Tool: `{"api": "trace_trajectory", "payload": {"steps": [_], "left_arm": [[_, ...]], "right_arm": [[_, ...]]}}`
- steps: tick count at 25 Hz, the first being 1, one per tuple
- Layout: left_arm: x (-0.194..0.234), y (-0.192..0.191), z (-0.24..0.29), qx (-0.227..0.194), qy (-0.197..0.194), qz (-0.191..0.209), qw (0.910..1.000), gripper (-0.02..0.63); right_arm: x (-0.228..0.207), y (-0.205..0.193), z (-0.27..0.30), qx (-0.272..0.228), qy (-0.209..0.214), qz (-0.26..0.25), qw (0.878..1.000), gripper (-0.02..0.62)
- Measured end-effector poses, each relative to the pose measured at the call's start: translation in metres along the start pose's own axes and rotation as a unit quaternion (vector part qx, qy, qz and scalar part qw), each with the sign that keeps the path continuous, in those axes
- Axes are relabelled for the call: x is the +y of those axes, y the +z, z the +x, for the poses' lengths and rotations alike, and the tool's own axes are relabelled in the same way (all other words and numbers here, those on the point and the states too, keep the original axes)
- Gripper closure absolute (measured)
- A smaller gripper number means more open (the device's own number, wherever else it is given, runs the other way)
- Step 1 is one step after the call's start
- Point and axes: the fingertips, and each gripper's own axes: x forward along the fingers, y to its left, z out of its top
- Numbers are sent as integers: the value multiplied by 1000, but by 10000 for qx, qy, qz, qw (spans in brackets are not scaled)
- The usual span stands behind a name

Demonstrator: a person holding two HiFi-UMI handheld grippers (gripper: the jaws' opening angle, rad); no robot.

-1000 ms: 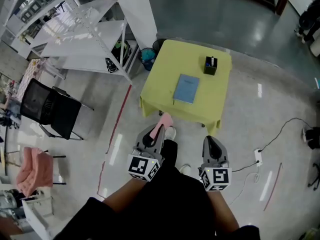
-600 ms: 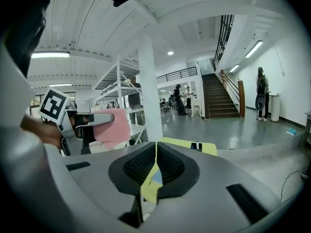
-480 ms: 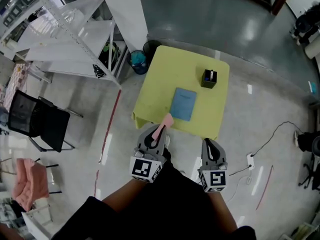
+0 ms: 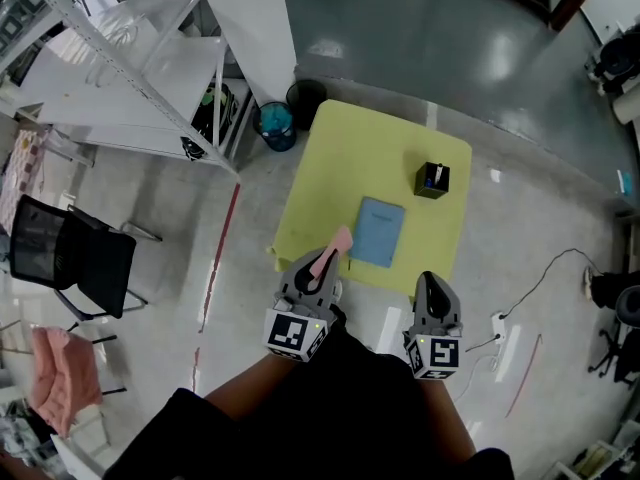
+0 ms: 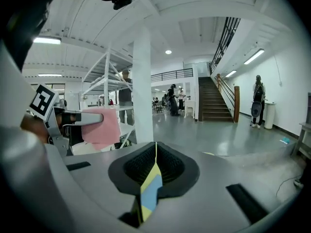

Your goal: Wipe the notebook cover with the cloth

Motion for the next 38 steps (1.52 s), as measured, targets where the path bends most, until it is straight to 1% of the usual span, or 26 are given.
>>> {"api": "trace_trajectory", "payload": {"steps": [5, 8, 12, 14, 16, 18, 20, 22, 24, 26, 28, 32, 35, 36, 38], "left_arm": [[30, -9, 34, 19, -164, 33, 9999, 575], [47, -20, 56, 102, -110, 58, 9999, 575], [60, -38, 84, 133, -9, 89, 9999, 575], [64, -46, 97, 95, 109, 242, 9996, 575], [68, -57, 109, 153, 267, 330, 9990, 575], [68, -72, 126, 331, 351, 376, 9981, 575], [62, -88, 147, 559, 315, 567, 9963, 575], [55, -104, 163, 763, 286, 734, 9940, 574], [48, -116, 172, 834, 330, 620, 9940, 574], [43, -120, 183, 820, 389, 497, 9946, 574], [42, -127, 196, 853, 492, 529, 9937, 574], [49, -154, 220, 945, 863, 617, 9899, 574], [63, -188, 229, 1113, 1144, 644, 9851, 574], [66, -202, 233, 1201, 1179, 680, 9834, 574], [71, -224, 242, 1309, 1122, 736, 9823, 574]], "right_arm": [[-3, 2, 38, 154, -202, 141, 9996, 561], [-7, 0, 55, 225, -298, 202, 9991, 561], [-18, -14, 71, 374, -333, 369, 9981, 561], [-24, -21, 78, 429, -261, 421, 9979, 561], [-30, -25, 85, 474, -173, 429, 9978, 561], [-40, -28, 95, 503, -103, 417, 9978, 561], [-52, -33, 111, 501, -38, 462, 9977, 561], [-65, -40, 127, 459, 32, 613, 9971, 561], [-77, -43, 139, 404, 121, 719, 9965, 561], [-90, -40, 152, 363, 249, 715, 9965, 561], [-101, -40, 168, 347, 390, 693, 9962, 561], [-121, -62, 193, 475, 531, 683, 9951, 561], [-130, -89, 203, 660, 553, 692, 9939, 562], [-133, -98, 205, 735, 537, 699, 9934, 561], [-140, -116, 208, 881, 447, 767, 9922, 561]]}}
